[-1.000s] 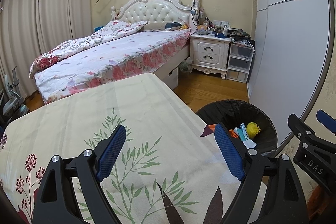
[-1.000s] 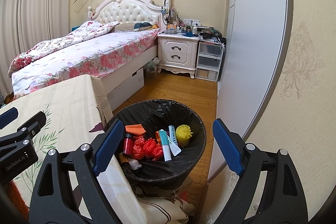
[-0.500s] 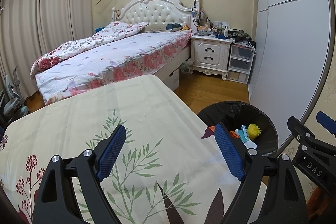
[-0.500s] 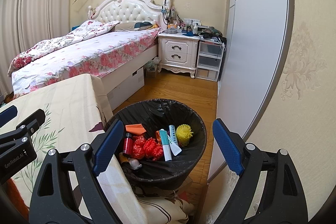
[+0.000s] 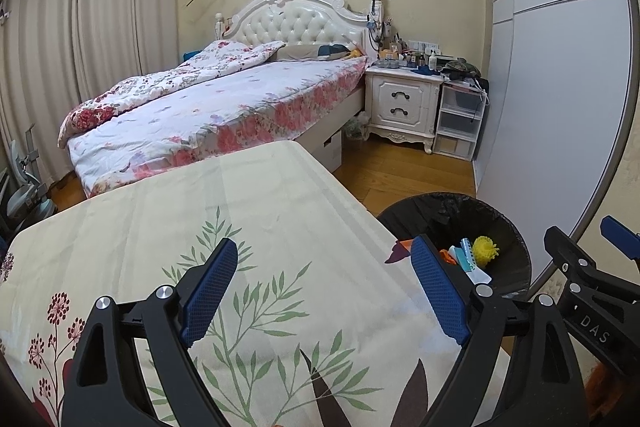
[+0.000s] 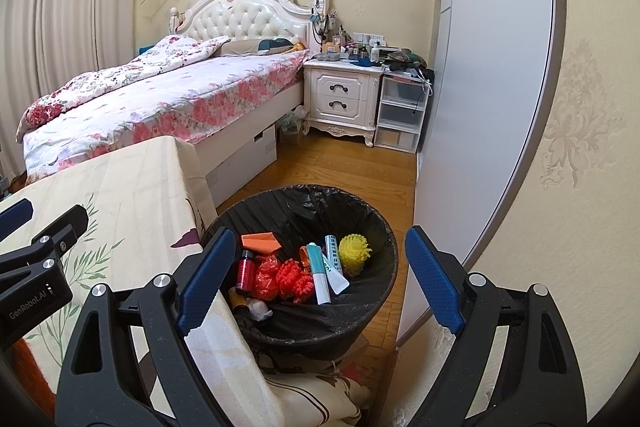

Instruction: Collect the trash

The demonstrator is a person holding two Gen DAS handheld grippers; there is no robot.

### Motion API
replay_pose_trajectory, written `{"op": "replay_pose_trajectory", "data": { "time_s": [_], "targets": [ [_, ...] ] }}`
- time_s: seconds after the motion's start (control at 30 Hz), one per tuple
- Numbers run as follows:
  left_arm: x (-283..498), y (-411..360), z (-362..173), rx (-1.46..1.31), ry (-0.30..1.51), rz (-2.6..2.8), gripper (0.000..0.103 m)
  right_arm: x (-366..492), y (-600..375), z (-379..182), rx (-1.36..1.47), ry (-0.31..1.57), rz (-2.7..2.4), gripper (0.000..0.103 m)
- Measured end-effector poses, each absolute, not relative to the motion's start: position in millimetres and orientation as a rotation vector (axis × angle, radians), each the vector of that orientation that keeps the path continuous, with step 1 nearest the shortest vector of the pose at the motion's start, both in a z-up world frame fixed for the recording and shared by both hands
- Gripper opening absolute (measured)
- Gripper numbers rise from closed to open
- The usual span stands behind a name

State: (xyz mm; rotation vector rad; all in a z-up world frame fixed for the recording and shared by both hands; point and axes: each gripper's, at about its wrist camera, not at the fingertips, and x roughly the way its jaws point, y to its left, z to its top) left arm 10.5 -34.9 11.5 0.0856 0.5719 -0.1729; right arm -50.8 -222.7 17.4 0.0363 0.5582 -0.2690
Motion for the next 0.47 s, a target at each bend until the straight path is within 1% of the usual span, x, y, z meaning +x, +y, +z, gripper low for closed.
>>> {"op": "replay_pose_trajectory", "data": {
  "time_s": [0.17,0.47],
  "targets": [
    [12.3,-35.4,10.7,0.094,0.569,-0.164,0.086,-49.3,-220.3,16.6,0.034,0.561,-0.264,0.085],
    [21.1,-14.4,3.2,0.066,0.622,-0.122,0.086,-42.6,-207.3,13.7,0.018,0.573,-0.236,0.085]
  ]
}}
